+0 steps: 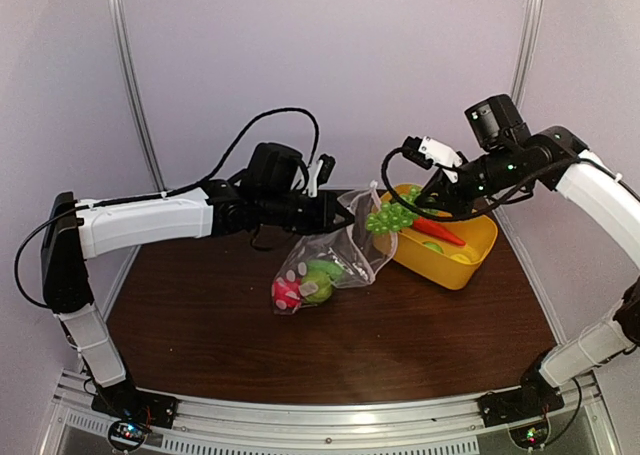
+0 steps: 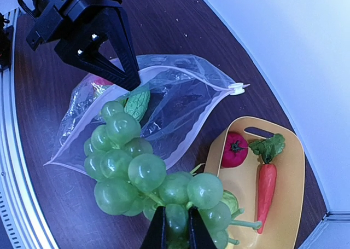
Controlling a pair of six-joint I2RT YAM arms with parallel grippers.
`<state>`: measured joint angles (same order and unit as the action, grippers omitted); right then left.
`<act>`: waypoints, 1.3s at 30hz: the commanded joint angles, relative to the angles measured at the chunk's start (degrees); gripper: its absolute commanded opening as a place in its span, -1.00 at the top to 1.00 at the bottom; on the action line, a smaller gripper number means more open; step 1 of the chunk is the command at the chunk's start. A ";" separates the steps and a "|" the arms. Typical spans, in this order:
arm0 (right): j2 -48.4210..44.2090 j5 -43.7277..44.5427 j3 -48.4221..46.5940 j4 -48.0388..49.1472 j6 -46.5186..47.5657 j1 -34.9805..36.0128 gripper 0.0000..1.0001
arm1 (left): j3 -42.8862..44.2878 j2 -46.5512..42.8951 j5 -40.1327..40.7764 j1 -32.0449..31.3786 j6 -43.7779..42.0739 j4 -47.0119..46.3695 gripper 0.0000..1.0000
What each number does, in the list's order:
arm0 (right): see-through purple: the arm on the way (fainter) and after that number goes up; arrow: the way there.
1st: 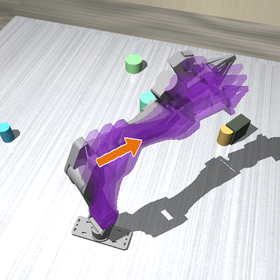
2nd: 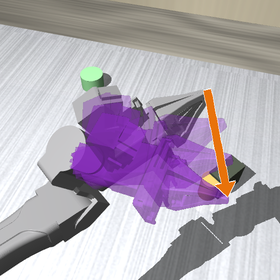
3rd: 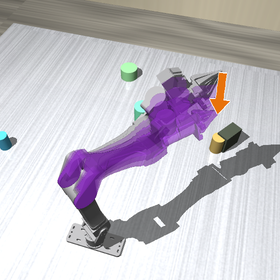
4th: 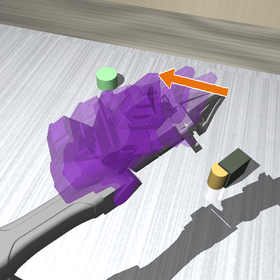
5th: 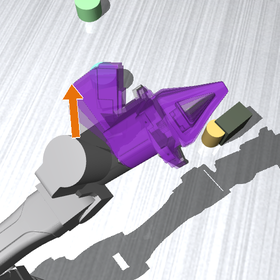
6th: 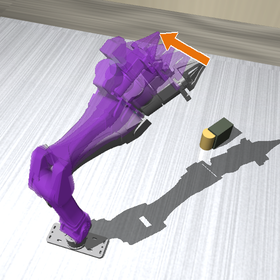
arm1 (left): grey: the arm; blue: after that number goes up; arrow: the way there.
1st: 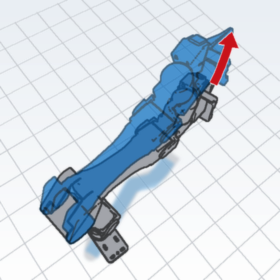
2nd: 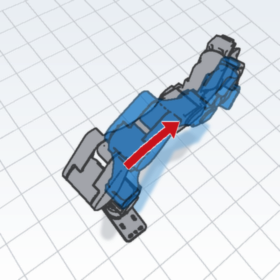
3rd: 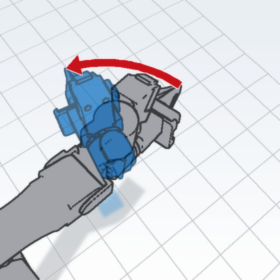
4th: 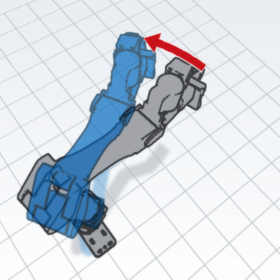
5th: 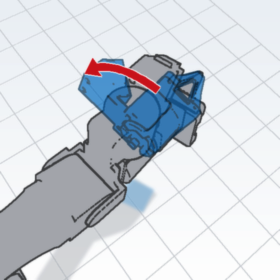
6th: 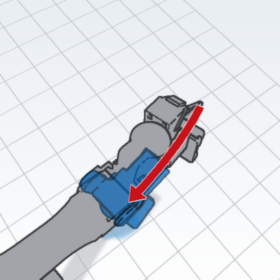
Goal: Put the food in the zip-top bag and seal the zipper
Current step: Place the fake fruit in the zipper food storage bag.
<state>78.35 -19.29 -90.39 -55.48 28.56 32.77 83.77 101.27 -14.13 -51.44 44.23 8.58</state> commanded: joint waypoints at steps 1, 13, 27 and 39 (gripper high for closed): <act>0.57 7.05 0.47 0.51 1.93 2.73 1.00 | 1.31 0.34 -0.47 -0.15 0.76 -3.16 1.00; 7.78 24.98 -3.34 -0.17 7.42 15.18 1.00 | 0.56 -0.51 -1.85 -0.15 0.16 -4.29 1.00; 7.71 24.38 2.20 8.86 15.06 21.00 1.00 | -0.27 -1.27 -10.10 -0.15 -0.50 -10.57 1.00; 9.07 12.54 6.09 17.47 16.02 14.23 0.83 | -3.94 -4.29 -12.98 -0.33 -1.19 -14.37 1.00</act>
<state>87.00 -4.71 -86.17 -44.36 46.33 47.03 80.84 99.46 -24.99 -51.48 44.14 -1.21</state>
